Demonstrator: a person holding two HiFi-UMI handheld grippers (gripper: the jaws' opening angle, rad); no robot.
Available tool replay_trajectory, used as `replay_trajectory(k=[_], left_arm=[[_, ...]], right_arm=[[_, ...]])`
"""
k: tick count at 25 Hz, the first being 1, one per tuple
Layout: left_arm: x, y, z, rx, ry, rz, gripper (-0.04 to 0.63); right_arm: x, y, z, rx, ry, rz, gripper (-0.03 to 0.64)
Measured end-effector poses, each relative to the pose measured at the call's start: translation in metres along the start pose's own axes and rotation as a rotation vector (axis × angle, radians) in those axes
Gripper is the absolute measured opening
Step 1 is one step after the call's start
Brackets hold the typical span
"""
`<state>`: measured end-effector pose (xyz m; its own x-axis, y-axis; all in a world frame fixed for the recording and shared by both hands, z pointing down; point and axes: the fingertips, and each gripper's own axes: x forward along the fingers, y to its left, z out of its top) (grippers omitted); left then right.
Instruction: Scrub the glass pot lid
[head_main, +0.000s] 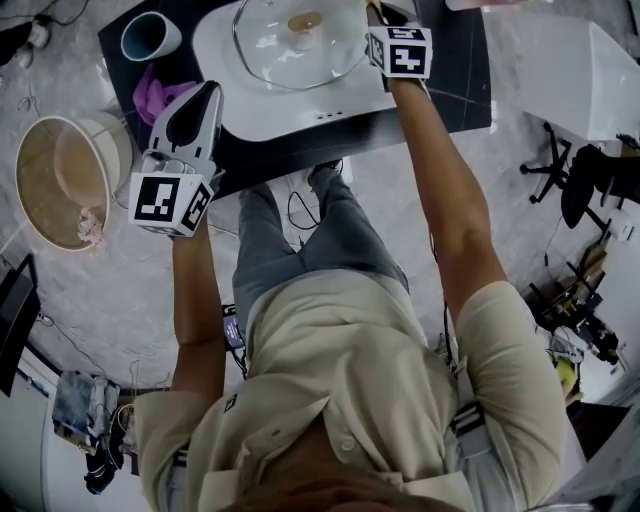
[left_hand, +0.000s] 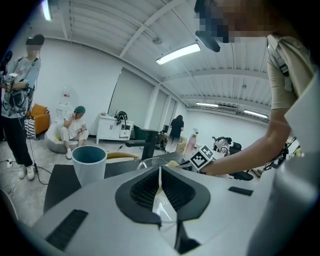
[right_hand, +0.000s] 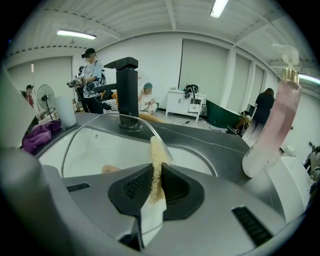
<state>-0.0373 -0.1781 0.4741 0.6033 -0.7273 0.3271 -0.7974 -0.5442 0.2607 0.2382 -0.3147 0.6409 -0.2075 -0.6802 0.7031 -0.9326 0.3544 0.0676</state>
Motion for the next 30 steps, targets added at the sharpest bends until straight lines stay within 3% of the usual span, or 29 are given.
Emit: replay_trajectory(k=[11,17,22,30], left_arm=[[-0.019,0.013,-0.005,-0.015,-0.010,0.016,0.017],[-0.030,0.022,-0.012,-0.021,-0.020,0.017,0.015],[-0.044,0.028,-0.015,-0.041,-0.023,0.028,0.016],[-0.059,0.051,-0.024,-0.071,-0.019,0.038,0.016]], right_arm=[[0.007,0.018,0.002,-0.004,0.014,0.000,0.043],[0.019,0.052,-0.001,-0.005,0.030,0.031,0.043],[0.030,0.107,0.002,-0.030,0.042,0.103,0.043],[0.046,0.249,0.006,-0.144,0.056,0.291,0.043]])
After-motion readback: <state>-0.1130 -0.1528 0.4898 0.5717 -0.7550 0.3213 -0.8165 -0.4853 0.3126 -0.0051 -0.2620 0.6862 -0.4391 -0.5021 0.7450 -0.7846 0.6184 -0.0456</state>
